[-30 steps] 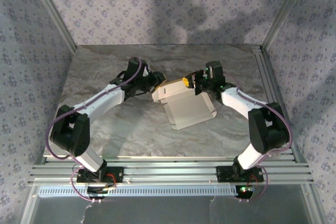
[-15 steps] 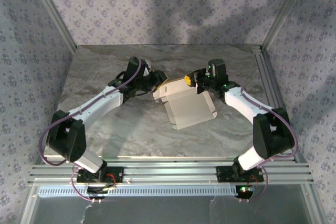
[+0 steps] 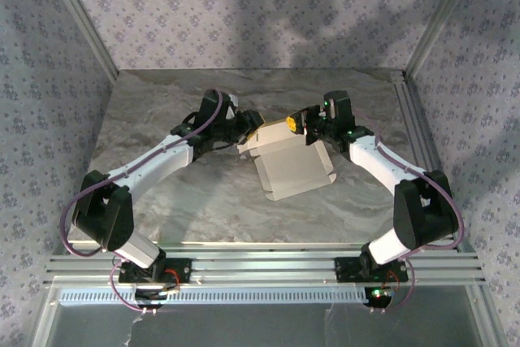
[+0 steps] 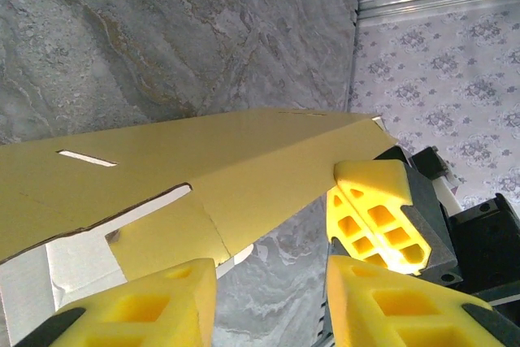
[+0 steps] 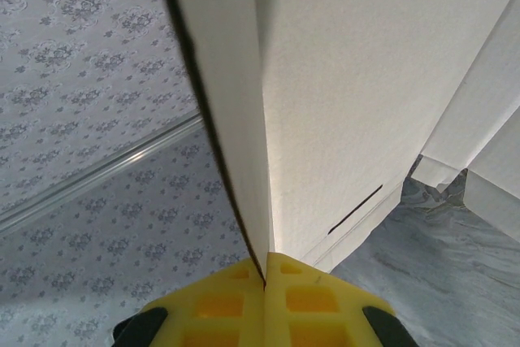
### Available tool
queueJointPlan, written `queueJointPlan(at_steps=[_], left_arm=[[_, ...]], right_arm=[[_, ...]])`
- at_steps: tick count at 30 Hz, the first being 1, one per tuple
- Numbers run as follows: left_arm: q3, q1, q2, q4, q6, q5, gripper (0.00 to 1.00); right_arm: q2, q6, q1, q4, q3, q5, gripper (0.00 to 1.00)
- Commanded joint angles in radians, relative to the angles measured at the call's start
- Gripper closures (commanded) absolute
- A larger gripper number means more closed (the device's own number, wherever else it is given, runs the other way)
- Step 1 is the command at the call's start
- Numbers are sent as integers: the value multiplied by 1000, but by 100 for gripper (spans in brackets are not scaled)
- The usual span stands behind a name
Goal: Fold the paper box
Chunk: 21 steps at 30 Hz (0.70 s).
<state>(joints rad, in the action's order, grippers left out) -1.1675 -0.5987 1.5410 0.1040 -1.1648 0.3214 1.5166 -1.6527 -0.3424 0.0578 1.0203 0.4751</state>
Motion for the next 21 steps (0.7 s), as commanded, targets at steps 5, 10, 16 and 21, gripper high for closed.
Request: queueJointPlan(at_steps=[5, 10, 16, 21], left_arm=[[-61, -25, -123, 196, 127, -193, 61], [-196, -43, -125, 488, 648, -357, 72], [-82, -146, -100, 368, 1105, -481, 68], [-115, -253, 6, 288, 1320, -607, 63]], right_arm=[[-45, 53, 21, -64, 24, -22, 100], [-42, 107, 39, -112, 35, -23, 100], [-12, 117, 43, -125, 54, -4, 100], [4, 111, 45, -127, 63, -1, 100]])
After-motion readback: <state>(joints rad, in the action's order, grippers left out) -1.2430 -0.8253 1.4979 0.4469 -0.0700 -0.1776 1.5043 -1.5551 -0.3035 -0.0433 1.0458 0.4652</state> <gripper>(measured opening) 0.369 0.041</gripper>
